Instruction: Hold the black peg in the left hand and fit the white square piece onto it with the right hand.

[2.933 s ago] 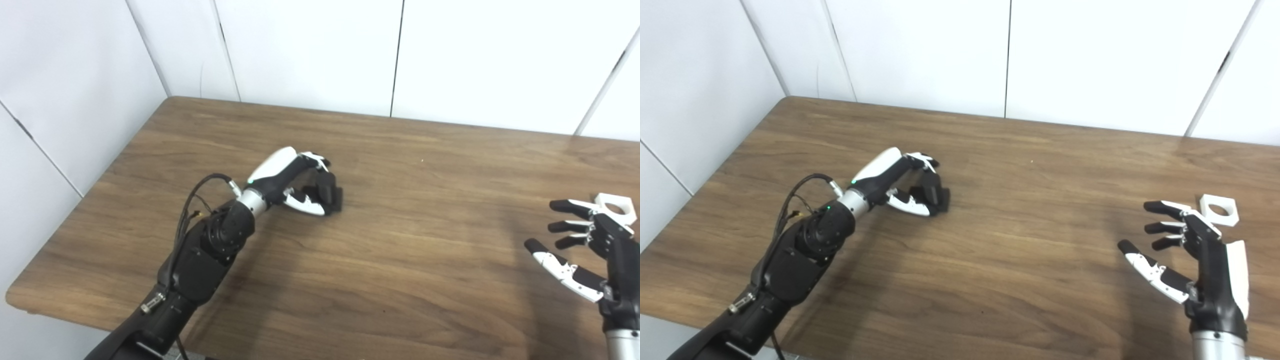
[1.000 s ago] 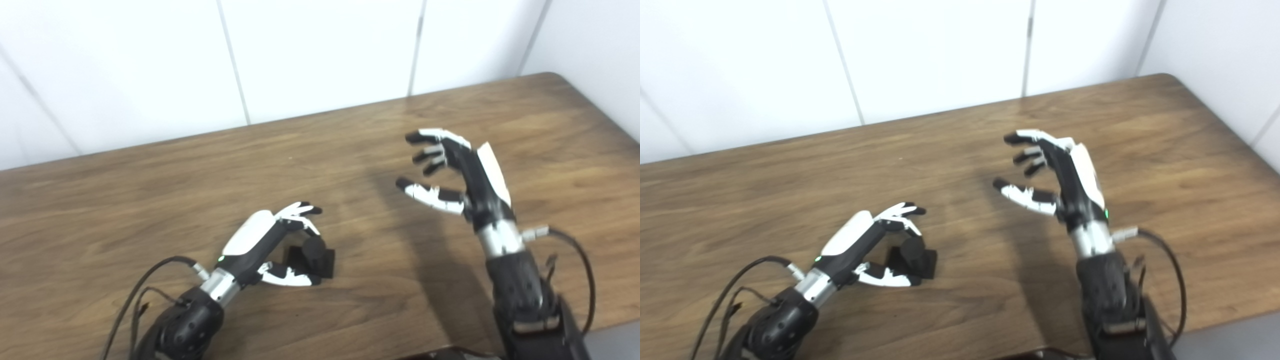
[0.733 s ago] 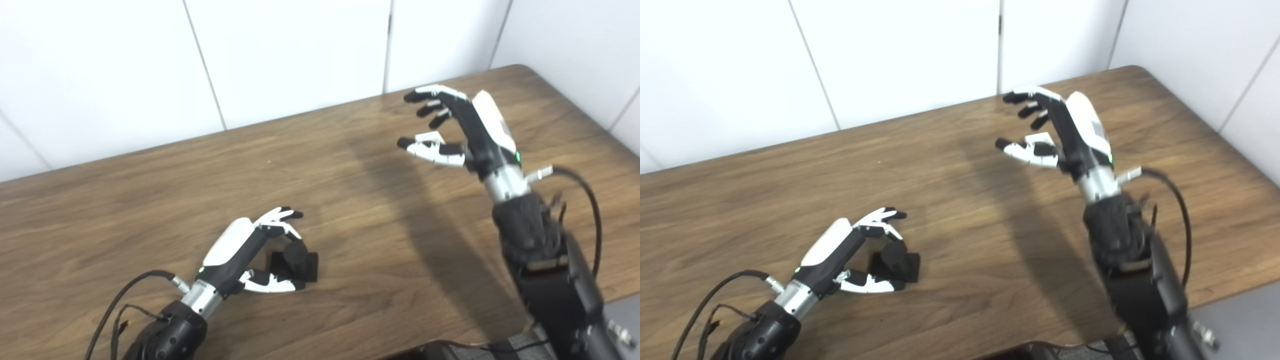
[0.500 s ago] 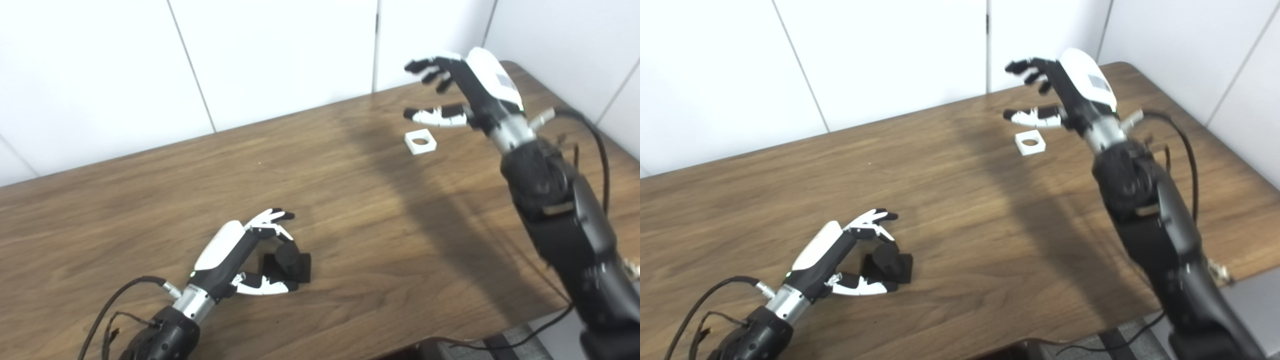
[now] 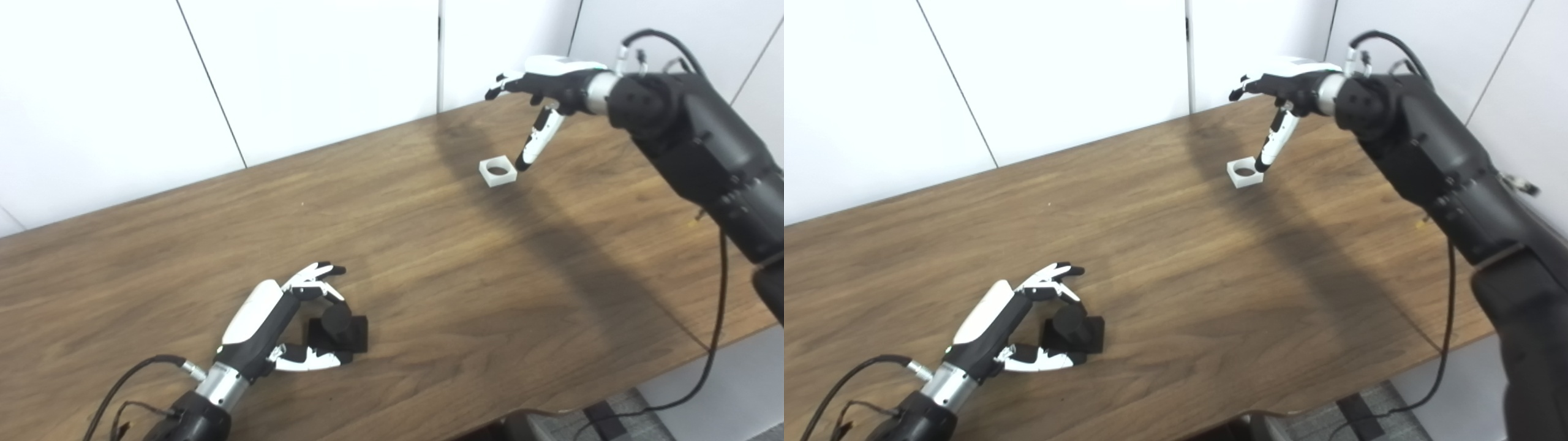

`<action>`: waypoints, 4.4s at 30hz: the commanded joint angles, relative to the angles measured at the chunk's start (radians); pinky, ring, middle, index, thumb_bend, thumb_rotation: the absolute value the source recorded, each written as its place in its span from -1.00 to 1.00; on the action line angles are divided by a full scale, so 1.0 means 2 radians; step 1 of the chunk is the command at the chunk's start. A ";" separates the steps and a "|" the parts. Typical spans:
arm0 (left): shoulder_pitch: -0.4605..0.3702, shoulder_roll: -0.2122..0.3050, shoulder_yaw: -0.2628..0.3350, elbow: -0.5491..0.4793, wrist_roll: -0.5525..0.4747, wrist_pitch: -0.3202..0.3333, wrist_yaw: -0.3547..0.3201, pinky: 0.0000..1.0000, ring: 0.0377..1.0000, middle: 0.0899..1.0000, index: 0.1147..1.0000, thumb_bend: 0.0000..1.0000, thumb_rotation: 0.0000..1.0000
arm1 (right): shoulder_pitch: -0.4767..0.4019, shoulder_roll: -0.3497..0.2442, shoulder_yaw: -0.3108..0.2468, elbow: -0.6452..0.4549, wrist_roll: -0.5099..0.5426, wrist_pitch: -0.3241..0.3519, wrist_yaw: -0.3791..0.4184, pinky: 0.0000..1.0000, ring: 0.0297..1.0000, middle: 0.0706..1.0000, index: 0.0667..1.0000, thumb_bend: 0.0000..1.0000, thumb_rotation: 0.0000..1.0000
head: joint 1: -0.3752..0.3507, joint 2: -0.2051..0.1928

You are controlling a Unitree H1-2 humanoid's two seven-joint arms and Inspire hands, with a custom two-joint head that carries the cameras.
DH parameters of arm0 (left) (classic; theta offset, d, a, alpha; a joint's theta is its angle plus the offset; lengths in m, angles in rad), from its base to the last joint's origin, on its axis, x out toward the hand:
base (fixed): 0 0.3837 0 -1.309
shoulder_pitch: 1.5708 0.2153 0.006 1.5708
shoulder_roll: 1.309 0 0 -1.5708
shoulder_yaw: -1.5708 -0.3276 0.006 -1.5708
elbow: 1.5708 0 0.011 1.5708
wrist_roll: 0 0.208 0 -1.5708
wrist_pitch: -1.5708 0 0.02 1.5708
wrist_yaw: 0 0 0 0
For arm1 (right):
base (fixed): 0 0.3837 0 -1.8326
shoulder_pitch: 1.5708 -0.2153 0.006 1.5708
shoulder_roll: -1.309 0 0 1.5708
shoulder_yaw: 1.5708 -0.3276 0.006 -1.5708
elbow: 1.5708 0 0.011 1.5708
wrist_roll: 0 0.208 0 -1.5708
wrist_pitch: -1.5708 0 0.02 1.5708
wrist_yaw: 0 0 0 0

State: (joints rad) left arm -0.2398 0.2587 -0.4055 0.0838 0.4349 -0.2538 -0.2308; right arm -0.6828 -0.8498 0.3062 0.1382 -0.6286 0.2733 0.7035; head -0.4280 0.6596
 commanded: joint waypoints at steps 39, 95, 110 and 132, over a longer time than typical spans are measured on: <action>0.025 0.016 0.001 -0.014 0.019 0.048 -0.026 0.76 0.89 0.73 -0.15 0.05 -0.88 | 0.002 0.068 0.026 0.135 -0.043 -0.038 -0.102 0.85 0.89 0.85 0.60 0.63 -0.61 | 0.026 0.018; 0.030 0.021 0.004 -0.024 0.026 0.063 -0.030 0.72 0.89 0.73 -0.15 0.05 -0.88 | 0.033 0.056 -0.020 0.003 -0.036 -0.111 -0.184 0.53 0.61 0.51 -0.10 0.03 -0.72 | 0.031 0.032; 0.027 0.020 0.004 -0.020 0.028 0.067 -0.030 0.72 0.90 0.74 -0.15 0.05 -0.87 | 0.025 0.066 -0.031 -0.026 -0.025 -0.132 -0.166 0.47 0.57 0.46 -0.10 0.03 -0.72 | 0.036 0.033; 0.027 0.022 0.004 -0.017 0.028 0.063 -0.029 0.71 0.89 0.73 -0.15 0.05 -0.87 | -0.005 0.067 0.005 0.024 -0.106 -0.026 -0.045 0.58 0.86 0.93 0.75 0.95 -0.19 | 0.042 0.034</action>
State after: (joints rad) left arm -0.2042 0.2672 -0.3939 0.0120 0.4659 -0.1799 -0.2470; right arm -0.6246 -0.7077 0.3280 0.1897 -0.8292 0.1957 0.6247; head -0.3467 0.7271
